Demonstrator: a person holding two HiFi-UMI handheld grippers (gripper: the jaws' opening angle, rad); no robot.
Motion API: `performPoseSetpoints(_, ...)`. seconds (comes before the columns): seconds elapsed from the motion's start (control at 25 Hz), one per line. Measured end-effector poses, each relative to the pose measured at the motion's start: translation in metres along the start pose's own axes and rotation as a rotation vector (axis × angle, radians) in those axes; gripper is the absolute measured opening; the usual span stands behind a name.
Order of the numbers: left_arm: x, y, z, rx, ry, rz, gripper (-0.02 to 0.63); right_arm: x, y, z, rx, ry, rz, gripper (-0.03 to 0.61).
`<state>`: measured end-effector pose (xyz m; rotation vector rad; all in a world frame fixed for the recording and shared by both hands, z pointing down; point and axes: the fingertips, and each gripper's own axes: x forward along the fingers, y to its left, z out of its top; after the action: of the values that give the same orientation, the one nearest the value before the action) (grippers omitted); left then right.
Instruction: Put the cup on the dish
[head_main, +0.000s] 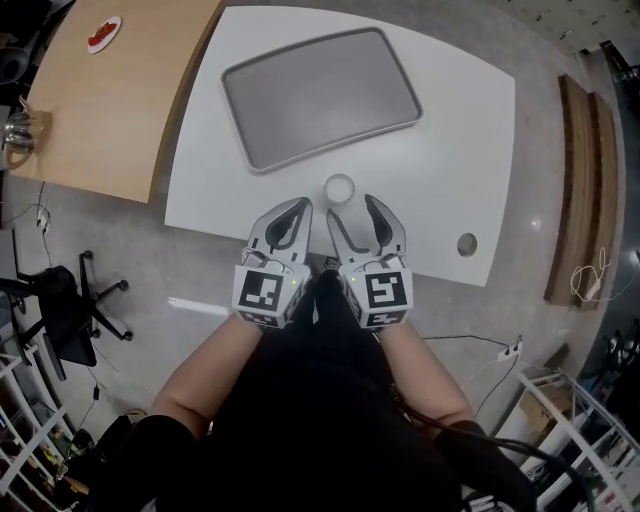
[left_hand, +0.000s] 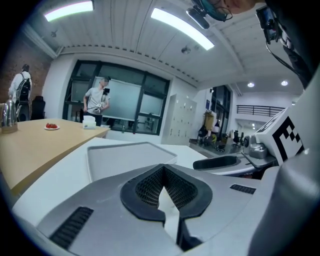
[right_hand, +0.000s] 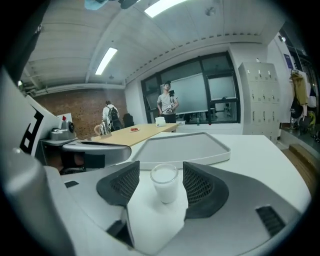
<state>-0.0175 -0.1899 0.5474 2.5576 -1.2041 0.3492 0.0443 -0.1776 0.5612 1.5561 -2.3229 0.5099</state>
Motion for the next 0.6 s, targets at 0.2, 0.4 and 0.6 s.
performPoseSetpoints(0.2,0.012,0.007,-0.017,-0.014,0.023,0.018,0.005,0.026,-0.009,-0.027,-0.004,0.056,0.007,0.249)
performPoseSetpoints(0.4,0.019,0.019,-0.032,-0.035,0.038,0.037,0.005,0.052,-0.011,-0.040,-0.014,0.077,0.010,0.255)
performPoseSetpoints(0.6,0.023,0.025,-0.039,-0.054,0.056,0.054,0.005,0.063,-0.009,-0.044,-0.031,0.084,0.011,0.256)
